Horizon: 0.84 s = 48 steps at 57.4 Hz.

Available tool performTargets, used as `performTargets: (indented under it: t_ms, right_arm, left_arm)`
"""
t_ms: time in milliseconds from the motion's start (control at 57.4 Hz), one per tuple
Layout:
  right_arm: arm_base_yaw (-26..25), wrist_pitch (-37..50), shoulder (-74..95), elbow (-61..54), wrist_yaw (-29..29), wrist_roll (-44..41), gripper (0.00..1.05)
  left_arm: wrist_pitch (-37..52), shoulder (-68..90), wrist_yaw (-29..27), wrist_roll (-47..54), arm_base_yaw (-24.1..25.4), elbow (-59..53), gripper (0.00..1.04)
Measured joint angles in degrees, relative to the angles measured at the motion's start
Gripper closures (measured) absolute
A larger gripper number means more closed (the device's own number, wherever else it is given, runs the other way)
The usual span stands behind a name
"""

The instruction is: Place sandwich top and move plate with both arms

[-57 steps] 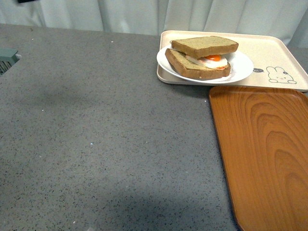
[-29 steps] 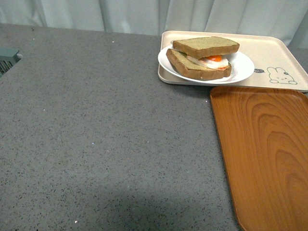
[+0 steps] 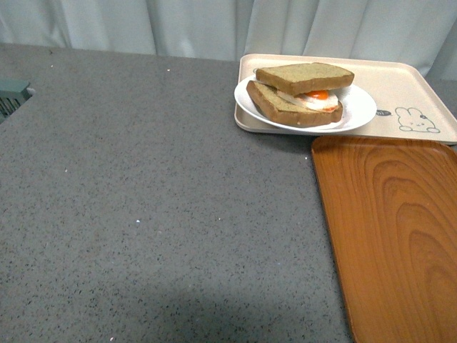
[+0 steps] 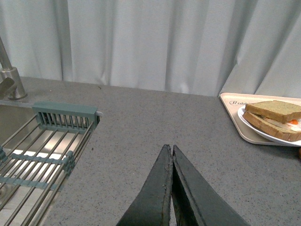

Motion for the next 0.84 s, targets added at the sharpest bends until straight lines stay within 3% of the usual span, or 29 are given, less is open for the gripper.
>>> performTargets:
  t_ms: [87, 645, 837]
  right_arm:
    - [0.00, 0.00, 0.00, 0.00, 0.02, 0.00, 0.09]
    - [0.00, 0.00, 0.00, 0.00, 0.02, 0.00, 0.09]
    - [0.00, 0.00, 0.00, 0.00, 0.02, 0.00, 0.09]
  left_arm:
    - [0.00, 0.00, 0.00, 0.00, 0.00, 0.00, 0.98]
    - [0.00, 0.00, 0.00, 0.09, 0.00, 0.00, 0.05]
    - [0.00, 0.00, 0.00, 0.09, 0.00, 0.00, 0.06]
